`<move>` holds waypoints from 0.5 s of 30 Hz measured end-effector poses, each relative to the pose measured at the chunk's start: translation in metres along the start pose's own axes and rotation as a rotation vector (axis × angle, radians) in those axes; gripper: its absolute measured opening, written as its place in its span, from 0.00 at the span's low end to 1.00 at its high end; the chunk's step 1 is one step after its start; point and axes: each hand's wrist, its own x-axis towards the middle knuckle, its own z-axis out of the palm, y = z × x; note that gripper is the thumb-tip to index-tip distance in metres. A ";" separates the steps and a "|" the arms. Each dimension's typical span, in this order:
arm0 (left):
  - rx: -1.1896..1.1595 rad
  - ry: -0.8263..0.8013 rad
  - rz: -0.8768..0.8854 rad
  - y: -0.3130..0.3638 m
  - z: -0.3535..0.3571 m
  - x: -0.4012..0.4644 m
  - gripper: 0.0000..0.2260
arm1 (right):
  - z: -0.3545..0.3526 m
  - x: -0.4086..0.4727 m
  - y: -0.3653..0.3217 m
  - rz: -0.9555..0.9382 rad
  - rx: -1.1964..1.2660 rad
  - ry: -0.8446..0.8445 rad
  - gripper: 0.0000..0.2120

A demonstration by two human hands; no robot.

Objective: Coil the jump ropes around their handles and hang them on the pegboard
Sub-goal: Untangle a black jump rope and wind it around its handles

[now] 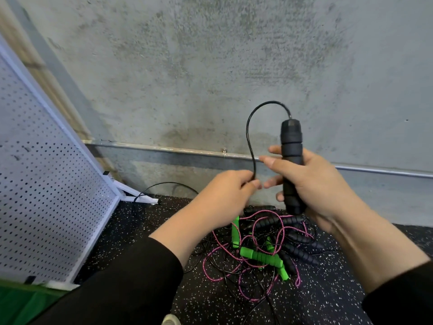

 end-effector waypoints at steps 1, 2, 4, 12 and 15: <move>0.020 -0.029 0.019 0.004 0.006 -0.001 0.13 | 0.003 0.000 0.000 0.006 0.013 -0.018 0.14; 0.021 -0.052 0.031 0.006 0.011 -0.001 0.12 | 0.004 -0.001 -0.001 0.005 0.023 -0.034 0.14; -0.014 -0.080 0.039 0.009 0.015 -0.002 0.10 | 0.006 0.000 -0.002 -0.021 0.038 -0.029 0.12; 0.327 -0.255 -0.122 -0.021 -0.012 -0.002 0.11 | -0.042 0.016 -0.019 -0.259 0.398 0.503 0.11; 0.282 -0.086 -0.176 -0.028 -0.017 -0.001 0.13 | -0.051 0.017 -0.015 -0.131 0.333 0.509 0.07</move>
